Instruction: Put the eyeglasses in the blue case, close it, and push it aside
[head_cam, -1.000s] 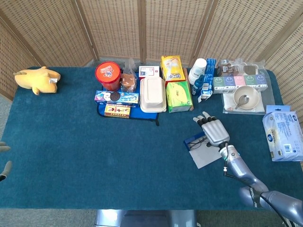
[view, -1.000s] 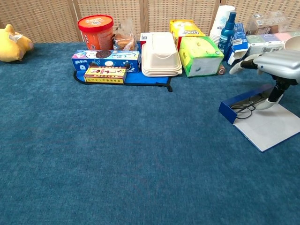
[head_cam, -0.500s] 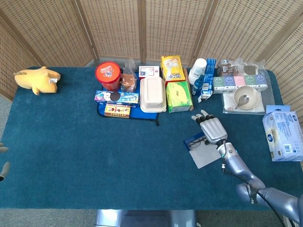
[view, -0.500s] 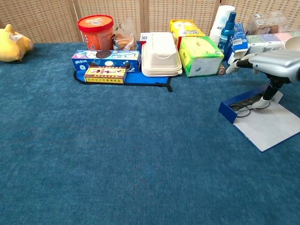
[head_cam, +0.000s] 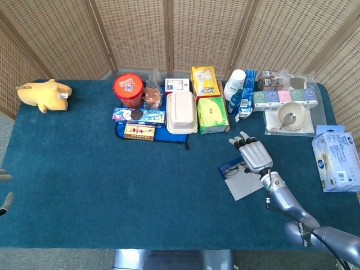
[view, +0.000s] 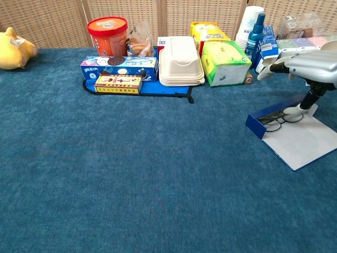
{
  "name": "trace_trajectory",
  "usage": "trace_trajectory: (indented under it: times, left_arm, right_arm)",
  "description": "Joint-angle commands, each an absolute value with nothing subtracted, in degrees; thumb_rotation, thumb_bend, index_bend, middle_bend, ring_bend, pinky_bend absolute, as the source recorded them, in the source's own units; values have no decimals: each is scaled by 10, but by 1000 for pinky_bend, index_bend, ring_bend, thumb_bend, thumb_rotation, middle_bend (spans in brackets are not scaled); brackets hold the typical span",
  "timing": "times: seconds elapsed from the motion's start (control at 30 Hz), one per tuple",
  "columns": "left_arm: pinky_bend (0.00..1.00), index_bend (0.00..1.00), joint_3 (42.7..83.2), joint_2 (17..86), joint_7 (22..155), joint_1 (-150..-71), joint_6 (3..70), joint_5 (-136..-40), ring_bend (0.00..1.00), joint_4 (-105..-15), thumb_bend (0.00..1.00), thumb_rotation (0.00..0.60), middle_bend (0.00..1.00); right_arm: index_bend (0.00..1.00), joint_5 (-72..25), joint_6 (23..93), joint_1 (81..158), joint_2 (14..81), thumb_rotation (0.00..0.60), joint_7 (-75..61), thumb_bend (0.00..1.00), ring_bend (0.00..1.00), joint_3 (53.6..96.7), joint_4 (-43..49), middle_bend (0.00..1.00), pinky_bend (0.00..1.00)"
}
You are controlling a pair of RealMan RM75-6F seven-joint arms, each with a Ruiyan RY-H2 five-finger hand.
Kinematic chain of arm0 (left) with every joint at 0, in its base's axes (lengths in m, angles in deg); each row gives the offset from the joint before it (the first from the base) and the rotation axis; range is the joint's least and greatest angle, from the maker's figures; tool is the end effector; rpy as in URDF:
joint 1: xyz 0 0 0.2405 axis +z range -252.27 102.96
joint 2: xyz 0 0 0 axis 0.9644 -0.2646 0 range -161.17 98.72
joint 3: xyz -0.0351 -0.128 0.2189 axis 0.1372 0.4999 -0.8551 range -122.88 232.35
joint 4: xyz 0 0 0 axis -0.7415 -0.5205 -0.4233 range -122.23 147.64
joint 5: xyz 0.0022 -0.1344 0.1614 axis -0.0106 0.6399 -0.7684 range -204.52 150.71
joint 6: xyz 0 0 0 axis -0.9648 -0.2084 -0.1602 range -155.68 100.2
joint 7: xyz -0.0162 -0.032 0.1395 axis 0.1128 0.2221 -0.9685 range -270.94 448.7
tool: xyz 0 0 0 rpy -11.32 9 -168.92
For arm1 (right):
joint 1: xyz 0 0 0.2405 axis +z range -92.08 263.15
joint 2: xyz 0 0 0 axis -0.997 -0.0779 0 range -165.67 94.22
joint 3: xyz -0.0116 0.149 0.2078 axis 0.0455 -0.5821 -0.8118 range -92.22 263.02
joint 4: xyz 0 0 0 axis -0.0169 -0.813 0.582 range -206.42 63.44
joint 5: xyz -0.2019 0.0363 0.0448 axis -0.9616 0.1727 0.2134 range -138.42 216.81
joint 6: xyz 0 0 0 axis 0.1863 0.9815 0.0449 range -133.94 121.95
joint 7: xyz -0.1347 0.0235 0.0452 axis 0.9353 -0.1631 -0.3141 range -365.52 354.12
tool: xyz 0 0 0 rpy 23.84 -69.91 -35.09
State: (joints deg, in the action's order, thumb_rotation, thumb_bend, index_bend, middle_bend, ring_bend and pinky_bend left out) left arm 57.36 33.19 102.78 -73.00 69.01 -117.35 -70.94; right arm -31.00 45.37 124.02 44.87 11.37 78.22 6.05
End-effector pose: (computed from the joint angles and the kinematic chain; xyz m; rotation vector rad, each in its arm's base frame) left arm -0.3335 0.1421 0.1927 -1.2629 -0.8542 -1.0655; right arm -0.2234 -0.3571 0.0334 1.8798 -0.7801 0.6967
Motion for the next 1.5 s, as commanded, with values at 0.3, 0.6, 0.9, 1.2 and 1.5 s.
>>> trace_trajectory:
  times: [0.3,0.6,0.9,1.2,1.5]
  left_arm:
    - [237,361,572,338,1038,-734,686,-1177,298,-697,339,600,307]
    - [237,360,570,341,1038,-737,680,-1179,298,-696,340,600,306]
    - [237,359,570,341,1031,-741,678,-1181,298,-700,340,600,303]
    - [237,359,570,339,1020,-745,677,-1186,298,-710,340,600,303]
    - [237,358,569,340,1017,-750,674,-1189,298,-713,340,600,303]
  right_arm:
    - [245,-245,399,1269,381,600,164,578,120,773,156,222,255]
    - [288,-206,379,1288,380,600,176,563,136,776,161,248,250]
    - [320,-172,356,1310,386,600,196,561,150,786,140,271,251]
    - [359,-121,340,1327,389,600,221,570,177,808,117,301,251]
    - [392,-99,372,1320,372,600,241,573,201,830,155,329,251]
